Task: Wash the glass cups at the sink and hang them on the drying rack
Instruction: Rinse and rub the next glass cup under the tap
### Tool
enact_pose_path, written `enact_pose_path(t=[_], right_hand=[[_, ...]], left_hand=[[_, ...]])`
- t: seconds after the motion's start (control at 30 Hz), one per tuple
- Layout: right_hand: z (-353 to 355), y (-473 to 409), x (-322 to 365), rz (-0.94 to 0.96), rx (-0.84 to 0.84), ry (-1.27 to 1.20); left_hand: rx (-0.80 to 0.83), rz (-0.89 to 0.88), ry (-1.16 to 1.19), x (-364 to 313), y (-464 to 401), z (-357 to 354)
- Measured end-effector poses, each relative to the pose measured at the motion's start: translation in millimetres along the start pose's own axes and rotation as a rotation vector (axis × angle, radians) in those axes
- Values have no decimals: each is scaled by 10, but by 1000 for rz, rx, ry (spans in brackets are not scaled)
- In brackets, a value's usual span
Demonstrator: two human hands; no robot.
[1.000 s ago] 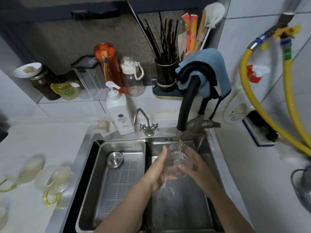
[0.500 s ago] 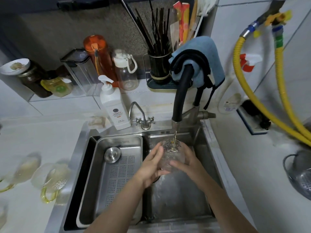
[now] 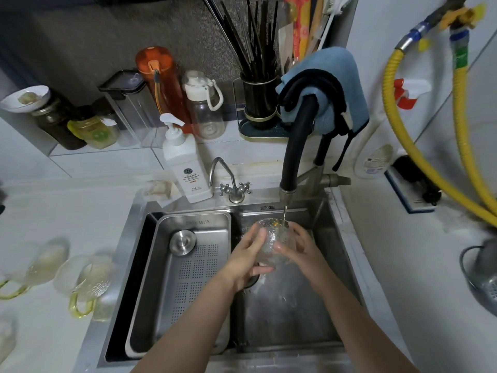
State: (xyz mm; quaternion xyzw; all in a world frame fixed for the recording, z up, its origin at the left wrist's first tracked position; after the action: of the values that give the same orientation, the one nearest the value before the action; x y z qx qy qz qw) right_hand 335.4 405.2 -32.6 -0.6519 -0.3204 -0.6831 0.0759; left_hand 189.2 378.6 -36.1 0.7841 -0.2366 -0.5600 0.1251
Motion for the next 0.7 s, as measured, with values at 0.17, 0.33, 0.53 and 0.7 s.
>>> enact_pose_path(t=[0.17,0.33,0.53,0.7], right_hand=[[34,-38,46,-21,5,-30],[-76,-158,72,-106,80,-58],[-28,-209,186,-166,73,-49],[157,-87,152,-220,1,-146]], left_hand=[[-47,12,-146,5,-52,55],[-68,-30,-31,8,-48,123],[-131,25,-83,-60,-116,70],[-115,51,-171,-150,-246,-129]])
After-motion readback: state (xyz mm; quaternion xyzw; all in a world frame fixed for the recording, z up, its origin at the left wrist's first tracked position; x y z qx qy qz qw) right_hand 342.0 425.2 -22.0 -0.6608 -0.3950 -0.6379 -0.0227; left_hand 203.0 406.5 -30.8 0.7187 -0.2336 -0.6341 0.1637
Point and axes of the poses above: each hand's wrist, its own y-axis away from the middle knuckle, its own z-axis out of the back of the hand, x = y × z, the point moved 3 cm from there along -y, towards the middle knuckle, and after that the axes turned 13 degrees about x, right-handed, at the moved point
